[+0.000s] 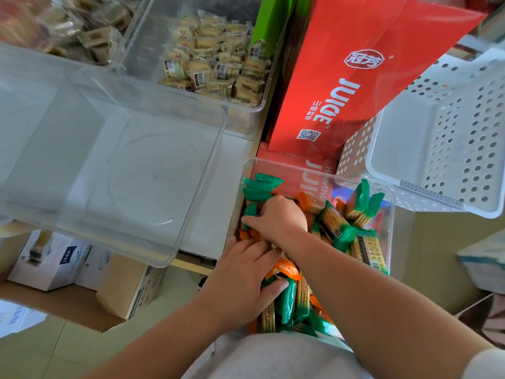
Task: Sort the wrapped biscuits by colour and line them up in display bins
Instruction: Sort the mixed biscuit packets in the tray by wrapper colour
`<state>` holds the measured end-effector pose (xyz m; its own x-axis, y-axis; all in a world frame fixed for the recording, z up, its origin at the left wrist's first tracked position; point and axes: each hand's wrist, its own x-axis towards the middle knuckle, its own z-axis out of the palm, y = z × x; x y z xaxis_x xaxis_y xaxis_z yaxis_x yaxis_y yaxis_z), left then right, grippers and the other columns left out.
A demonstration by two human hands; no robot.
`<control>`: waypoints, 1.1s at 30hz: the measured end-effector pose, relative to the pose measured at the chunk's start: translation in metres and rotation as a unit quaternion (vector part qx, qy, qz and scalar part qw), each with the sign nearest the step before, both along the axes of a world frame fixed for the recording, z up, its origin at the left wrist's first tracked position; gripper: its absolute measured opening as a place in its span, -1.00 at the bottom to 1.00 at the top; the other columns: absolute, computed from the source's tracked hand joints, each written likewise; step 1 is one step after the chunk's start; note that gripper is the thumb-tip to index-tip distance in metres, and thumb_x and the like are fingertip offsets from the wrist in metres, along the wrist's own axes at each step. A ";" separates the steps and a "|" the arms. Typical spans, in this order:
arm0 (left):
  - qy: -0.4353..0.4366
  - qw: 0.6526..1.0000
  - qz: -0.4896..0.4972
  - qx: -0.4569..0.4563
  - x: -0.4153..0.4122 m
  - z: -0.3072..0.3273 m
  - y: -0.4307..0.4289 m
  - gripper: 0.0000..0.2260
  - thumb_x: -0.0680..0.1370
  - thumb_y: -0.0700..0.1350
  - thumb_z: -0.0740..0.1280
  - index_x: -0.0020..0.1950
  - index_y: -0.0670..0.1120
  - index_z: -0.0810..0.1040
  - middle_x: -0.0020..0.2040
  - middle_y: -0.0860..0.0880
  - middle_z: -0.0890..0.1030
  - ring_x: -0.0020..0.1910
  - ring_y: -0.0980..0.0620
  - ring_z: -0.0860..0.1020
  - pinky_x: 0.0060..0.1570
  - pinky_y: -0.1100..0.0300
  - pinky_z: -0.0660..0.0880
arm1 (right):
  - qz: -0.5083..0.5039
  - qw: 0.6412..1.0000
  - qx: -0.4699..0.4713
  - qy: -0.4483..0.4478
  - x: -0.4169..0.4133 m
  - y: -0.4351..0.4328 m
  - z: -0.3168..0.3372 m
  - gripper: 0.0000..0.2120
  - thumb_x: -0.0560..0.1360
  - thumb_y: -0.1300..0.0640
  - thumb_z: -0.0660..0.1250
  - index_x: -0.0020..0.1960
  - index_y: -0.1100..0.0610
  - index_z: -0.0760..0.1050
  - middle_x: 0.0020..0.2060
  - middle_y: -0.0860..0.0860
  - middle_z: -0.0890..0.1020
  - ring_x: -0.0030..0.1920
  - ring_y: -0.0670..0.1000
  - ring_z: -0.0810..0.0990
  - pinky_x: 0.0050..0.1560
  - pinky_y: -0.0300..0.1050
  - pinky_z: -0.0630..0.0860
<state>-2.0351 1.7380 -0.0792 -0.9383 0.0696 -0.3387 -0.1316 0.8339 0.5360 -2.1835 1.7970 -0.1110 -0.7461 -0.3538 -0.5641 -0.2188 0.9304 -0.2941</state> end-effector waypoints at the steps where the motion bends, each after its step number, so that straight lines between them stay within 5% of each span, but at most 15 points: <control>1: -0.003 1.000 -0.006 -0.002 -0.001 0.000 0.000 -0.48 0.61 0.32 0.00 0.47 0.13 0.35 0.39 0.12 0.47 0.30 0.07 0.41 0.40 -0.01 0.34 | 0.000 1.000 -0.007 -0.005 -0.002 -0.001 0.001 -0.61 0.38 -0.24 0.39 -0.16 0.11 0.59 -0.36 -0.03 0.59 -0.34 0.00 0.59 -0.38 -0.09 0.57; 9: -0.001 1.000 -0.001 0.003 0.004 0.001 -0.002 -0.43 0.62 0.31 -0.03 0.53 0.08 0.31 0.51 0.07 0.37 0.35 0.00 0.41 0.39 0.03 0.32 | 0.225 0.968 -0.001 0.112 -0.018 0.017 0.027 -0.86 0.58 0.08 0.22 -0.08 0.08 0.51 -0.19 0.02 0.62 -0.21 0.13 0.61 -0.24 -0.03 0.57; 14: -0.004 1.000 -0.001 -0.001 0.004 0.001 -0.002 -0.43 0.62 0.33 -0.04 0.55 0.11 0.29 0.53 0.09 0.34 0.39 0.01 0.36 0.40 0.07 0.27 | 0.347 0.914 0.011 0.210 -0.031 0.020 0.028 -0.87 0.54 0.26 0.29 -0.08 0.05 0.48 -0.23 -0.04 0.47 -0.27 0.10 0.56 -0.40 -0.09 0.41; 17: -0.013 1.000 -0.001 -0.003 0.003 0.000 -0.002 -0.42 0.61 0.34 -0.06 0.56 0.13 0.26 0.54 0.11 0.32 0.42 0.03 0.33 0.42 0.08 0.24 | 0.319 0.919 0.003 0.233 -0.029 0.018 0.019 -0.99 0.56 0.14 0.37 -0.04 0.06 0.55 -0.14 -0.02 0.50 -0.28 0.09 0.56 -0.41 -0.11 0.34; 22: -0.028 1.000 0.004 -0.003 0.001 -0.002 -0.001 -0.38 0.58 0.37 -0.10 0.59 0.16 0.19 0.55 0.15 0.27 0.46 0.08 0.27 0.46 0.12 0.22 | 0.203 0.957 -0.042 0.202 -0.025 0.022 0.008 -0.67 0.58 -0.18 0.29 -0.17 0.07 0.49 -0.21 -0.03 0.55 -0.18 0.07 0.56 -0.29 -0.10 0.41; 25: -0.032 0.999 0.007 0.006 -0.002 -0.002 -0.001 -0.37 0.57 0.38 -0.09 0.58 0.17 0.20 0.53 0.17 0.27 0.45 0.11 0.27 0.44 0.17 0.19 | 0.160 0.952 -0.138 0.222 -0.024 0.045 0.023 -0.66 0.56 -0.17 0.31 -0.20 0.07 0.54 -0.23 -0.04 0.57 -0.17 0.07 0.54 -0.20 -0.01 0.54; 27: -0.031 0.999 0.010 0.008 -0.004 -0.003 -0.001 -0.37 0.55 0.39 -0.08 0.56 0.17 0.24 0.51 0.18 0.29 0.43 0.13 0.26 0.43 0.20 0.18 | 0.135 0.925 -0.167 0.312 -0.025 0.070 0.040 -0.75 0.54 -0.08 0.39 -0.14 0.09 0.61 -0.16 -0.01 0.60 -0.08 0.11 0.53 -0.07 0.05 0.52; 30: -0.043 0.999 0.022 0.022 -0.008 -0.003 0.000 -0.37 0.54 0.41 -0.05 0.53 0.19 0.27 0.45 0.21 0.32 0.41 0.17 0.25 0.43 0.22 0.21 | 0.052 0.911 -0.107 0.394 -0.032 0.111 0.058 -0.74 0.51 -0.06 0.43 0.04 0.11 0.64 0.00 0.06 0.61 0.03 0.19 0.51 0.00 0.11 0.47; 33: -0.053 0.998 0.029 0.028 -0.013 -0.003 0.000 -0.38 0.53 0.42 -0.02 0.51 0.19 0.30 0.38 0.21 0.36 0.36 0.19 0.27 0.40 0.21 0.29 | 0.040 0.931 0.024 0.362 -0.040 0.136 0.054 -0.65 0.49 -0.12 0.41 0.11 0.13 0.60 0.07 0.11 0.62 0.05 0.25 0.56 0.04 0.13 0.46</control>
<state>-2.0484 1.7384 -0.0817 -0.9002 0.0384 -0.4338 -0.2373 0.7919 0.5626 -2.2239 1.9328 -0.0569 -0.9092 -0.4119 0.0602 -0.4127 0.9109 -0.0002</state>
